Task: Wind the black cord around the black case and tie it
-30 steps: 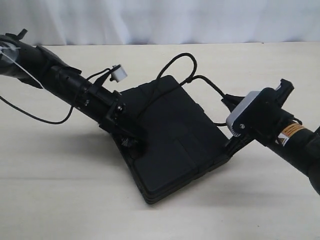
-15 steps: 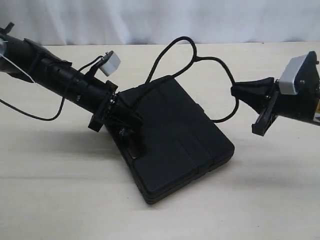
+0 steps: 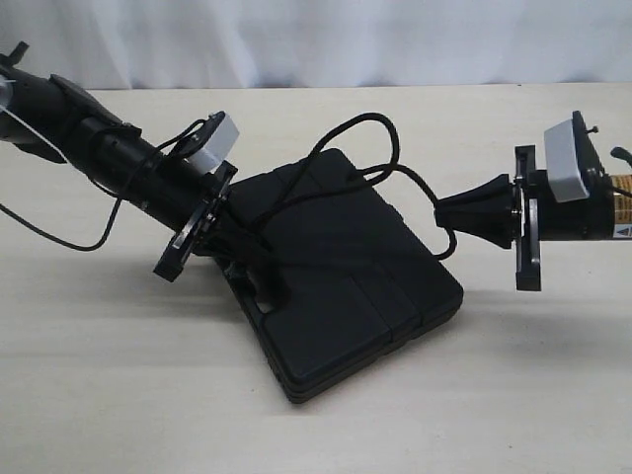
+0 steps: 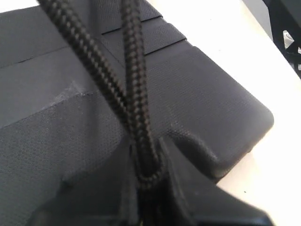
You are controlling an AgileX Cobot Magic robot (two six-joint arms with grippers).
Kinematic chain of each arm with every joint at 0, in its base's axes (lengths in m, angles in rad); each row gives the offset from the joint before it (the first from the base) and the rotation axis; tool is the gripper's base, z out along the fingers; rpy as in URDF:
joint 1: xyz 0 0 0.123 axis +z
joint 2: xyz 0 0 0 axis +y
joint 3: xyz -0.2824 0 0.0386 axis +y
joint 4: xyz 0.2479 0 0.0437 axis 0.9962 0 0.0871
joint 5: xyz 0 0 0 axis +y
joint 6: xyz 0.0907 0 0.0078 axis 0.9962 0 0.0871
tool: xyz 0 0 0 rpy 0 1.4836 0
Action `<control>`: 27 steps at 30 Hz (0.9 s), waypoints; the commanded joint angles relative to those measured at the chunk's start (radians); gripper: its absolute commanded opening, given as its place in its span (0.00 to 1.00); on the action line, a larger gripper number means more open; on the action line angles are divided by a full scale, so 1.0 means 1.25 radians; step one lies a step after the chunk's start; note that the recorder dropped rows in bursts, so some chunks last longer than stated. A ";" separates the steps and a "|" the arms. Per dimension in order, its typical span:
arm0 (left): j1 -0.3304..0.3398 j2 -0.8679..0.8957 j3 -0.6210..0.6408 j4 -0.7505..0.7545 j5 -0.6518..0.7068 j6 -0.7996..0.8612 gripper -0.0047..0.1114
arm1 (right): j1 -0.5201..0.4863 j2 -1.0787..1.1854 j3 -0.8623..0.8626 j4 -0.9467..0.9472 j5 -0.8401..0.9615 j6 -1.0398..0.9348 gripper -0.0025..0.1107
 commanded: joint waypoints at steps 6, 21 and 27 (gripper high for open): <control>-0.033 -0.008 0.000 0.012 -0.050 0.025 0.04 | 0.015 0.003 -0.006 -0.010 -0.012 -0.024 0.06; -0.085 -0.008 0.000 -0.021 -0.127 0.024 0.04 | 0.108 -0.015 -0.006 0.049 -0.012 -0.043 0.06; -0.085 -0.008 0.000 -0.033 -0.114 -0.033 0.21 | 0.108 -0.015 -0.006 0.071 -0.012 -0.043 0.06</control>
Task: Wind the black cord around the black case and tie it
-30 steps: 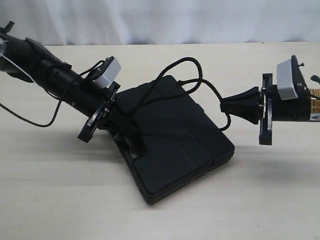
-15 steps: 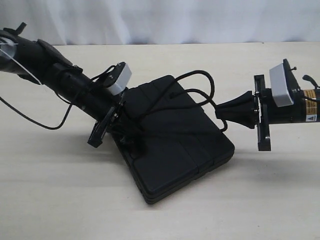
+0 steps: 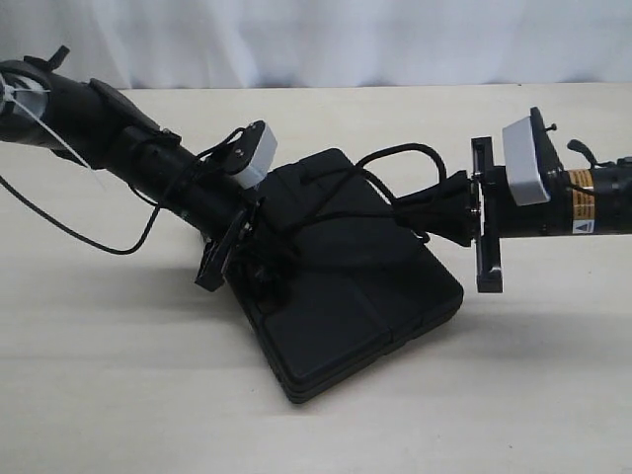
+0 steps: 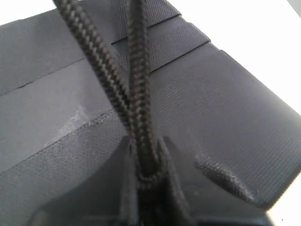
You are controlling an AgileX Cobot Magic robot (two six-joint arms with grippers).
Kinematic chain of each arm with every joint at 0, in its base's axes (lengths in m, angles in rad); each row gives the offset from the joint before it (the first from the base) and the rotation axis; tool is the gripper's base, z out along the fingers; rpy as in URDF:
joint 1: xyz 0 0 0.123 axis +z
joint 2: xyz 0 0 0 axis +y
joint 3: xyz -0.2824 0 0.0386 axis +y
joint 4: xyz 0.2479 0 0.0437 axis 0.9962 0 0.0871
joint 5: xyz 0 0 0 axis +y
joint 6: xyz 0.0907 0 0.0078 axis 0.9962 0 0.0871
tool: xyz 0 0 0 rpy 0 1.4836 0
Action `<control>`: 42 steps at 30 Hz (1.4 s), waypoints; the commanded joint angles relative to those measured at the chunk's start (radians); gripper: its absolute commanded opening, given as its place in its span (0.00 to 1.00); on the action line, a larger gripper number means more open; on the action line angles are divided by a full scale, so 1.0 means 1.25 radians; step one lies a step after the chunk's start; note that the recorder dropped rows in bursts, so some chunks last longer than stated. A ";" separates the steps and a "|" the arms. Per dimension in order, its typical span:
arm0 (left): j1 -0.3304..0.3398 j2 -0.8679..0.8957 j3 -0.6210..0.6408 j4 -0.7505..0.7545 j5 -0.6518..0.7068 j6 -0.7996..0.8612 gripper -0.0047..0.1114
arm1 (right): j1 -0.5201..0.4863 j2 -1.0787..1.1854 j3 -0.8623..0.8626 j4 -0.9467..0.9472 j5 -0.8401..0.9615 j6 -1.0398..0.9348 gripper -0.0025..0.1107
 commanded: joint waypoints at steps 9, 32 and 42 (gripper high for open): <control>-0.002 -0.052 0.000 -0.015 -0.013 -0.147 0.57 | 0.001 -0.008 -0.003 0.015 -0.008 -0.003 0.06; -0.002 -0.193 0.000 -0.160 -0.038 -0.311 0.44 | 0.001 -0.008 -0.003 0.032 -0.008 0.002 0.06; -0.004 -0.187 0.000 -0.161 -0.016 -0.311 0.25 | 0.001 -0.008 -0.003 0.036 -0.008 0.004 0.06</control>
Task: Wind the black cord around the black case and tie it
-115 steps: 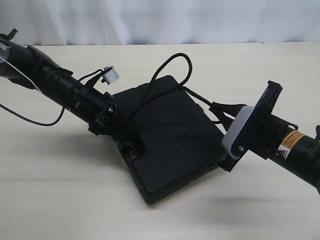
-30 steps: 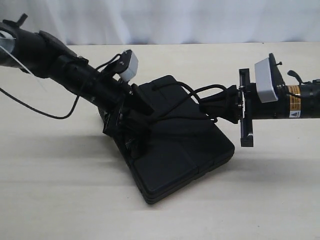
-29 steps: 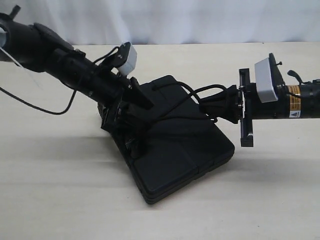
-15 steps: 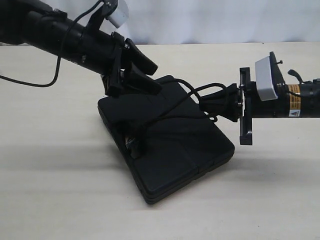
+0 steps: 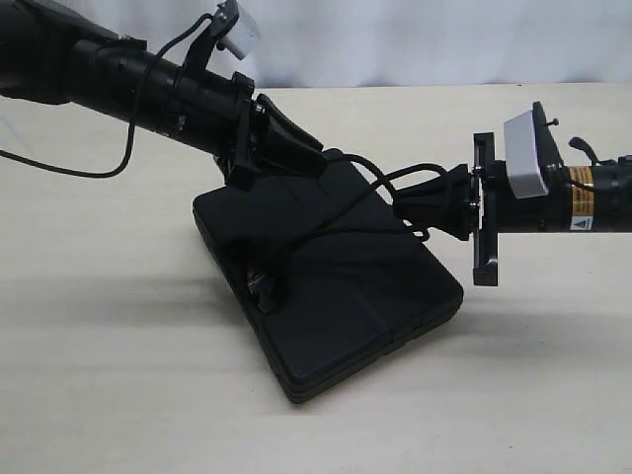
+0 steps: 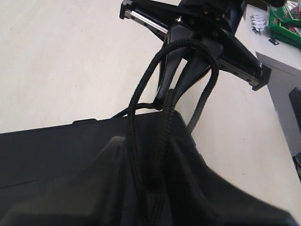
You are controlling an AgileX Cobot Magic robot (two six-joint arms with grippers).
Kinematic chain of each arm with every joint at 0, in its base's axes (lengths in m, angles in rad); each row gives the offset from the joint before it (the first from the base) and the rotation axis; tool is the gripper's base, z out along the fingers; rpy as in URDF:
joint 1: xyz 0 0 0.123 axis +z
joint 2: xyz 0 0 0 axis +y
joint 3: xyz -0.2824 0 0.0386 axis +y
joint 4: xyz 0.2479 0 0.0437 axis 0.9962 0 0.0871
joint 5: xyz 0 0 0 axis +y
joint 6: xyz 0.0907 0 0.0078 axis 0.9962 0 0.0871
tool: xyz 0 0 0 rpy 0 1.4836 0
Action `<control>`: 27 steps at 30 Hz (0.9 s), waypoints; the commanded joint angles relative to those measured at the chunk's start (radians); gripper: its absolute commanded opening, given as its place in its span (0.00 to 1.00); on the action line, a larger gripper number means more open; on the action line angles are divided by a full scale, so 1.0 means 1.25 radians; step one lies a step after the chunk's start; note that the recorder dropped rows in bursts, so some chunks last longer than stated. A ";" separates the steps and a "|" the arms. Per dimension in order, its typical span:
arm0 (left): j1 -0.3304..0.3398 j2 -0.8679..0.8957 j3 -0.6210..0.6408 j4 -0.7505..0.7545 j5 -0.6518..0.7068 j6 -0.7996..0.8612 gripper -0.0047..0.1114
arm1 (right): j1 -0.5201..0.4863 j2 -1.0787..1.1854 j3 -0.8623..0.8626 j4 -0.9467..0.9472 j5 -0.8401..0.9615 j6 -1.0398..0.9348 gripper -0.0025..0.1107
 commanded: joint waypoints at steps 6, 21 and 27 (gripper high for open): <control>-0.003 0.002 0.000 -0.007 0.023 -0.007 0.07 | 0.001 -0.008 -0.003 0.012 -0.008 0.017 0.06; -0.019 -0.009 0.000 -0.006 0.005 -0.009 0.04 | -0.012 -0.034 -0.003 0.021 0.184 0.304 0.56; -0.016 -0.055 0.000 0.009 -0.016 -0.038 0.04 | -0.066 -0.180 -0.003 -0.076 0.539 0.712 0.55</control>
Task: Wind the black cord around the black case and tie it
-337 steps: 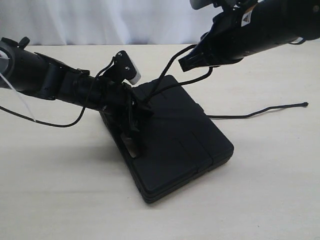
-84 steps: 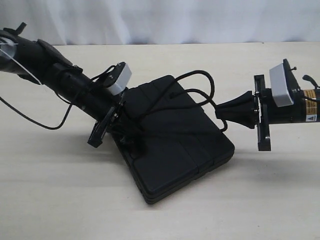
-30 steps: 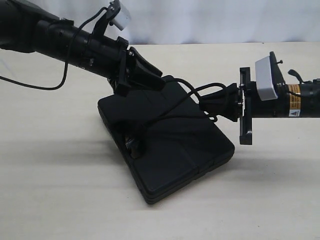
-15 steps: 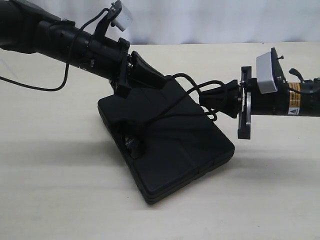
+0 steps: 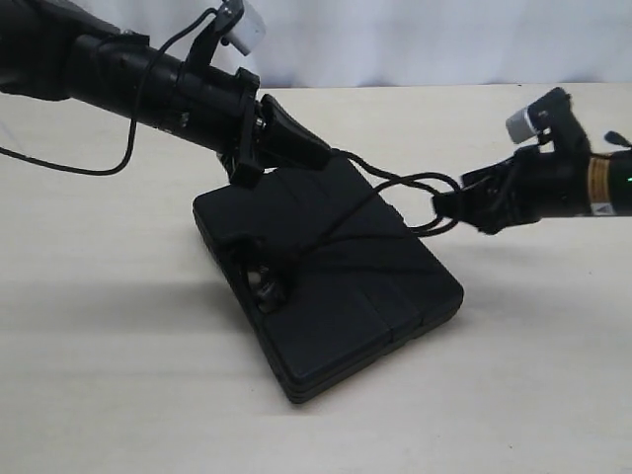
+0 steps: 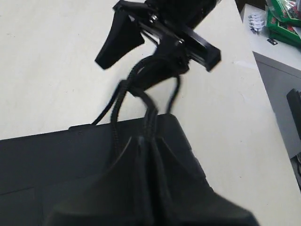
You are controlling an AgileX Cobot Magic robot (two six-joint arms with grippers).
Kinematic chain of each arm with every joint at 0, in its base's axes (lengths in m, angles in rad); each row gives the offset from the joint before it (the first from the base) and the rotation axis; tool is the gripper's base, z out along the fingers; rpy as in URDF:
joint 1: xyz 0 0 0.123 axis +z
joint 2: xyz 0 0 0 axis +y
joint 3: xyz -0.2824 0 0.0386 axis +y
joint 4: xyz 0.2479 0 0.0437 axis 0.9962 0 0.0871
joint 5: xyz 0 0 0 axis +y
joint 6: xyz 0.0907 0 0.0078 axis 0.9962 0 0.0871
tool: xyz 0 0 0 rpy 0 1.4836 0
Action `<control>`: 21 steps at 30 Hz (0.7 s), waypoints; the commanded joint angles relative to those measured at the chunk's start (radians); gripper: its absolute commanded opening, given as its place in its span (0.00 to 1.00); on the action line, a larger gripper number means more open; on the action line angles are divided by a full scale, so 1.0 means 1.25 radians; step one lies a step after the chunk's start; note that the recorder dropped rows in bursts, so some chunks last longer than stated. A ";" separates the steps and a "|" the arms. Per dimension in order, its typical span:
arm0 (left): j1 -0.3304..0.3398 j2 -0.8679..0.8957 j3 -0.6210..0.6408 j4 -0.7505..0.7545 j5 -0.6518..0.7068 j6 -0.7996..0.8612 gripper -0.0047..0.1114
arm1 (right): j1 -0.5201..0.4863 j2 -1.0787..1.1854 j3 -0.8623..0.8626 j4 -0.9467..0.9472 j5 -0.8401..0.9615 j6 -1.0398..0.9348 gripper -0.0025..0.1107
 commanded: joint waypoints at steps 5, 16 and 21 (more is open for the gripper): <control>0.003 -0.065 -0.002 0.004 -0.012 -0.033 0.04 | -0.058 -0.223 -0.003 -0.127 0.014 0.242 0.40; 0.003 -0.073 -0.019 0.042 0.081 -0.050 0.04 | 0.123 -0.238 0.053 -0.054 -0.139 -0.339 0.34; 0.003 -0.073 -0.019 0.049 0.085 -0.053 0.04 | 0.184 -0.208 0.053 0.071 -0.040 -0.408 0.34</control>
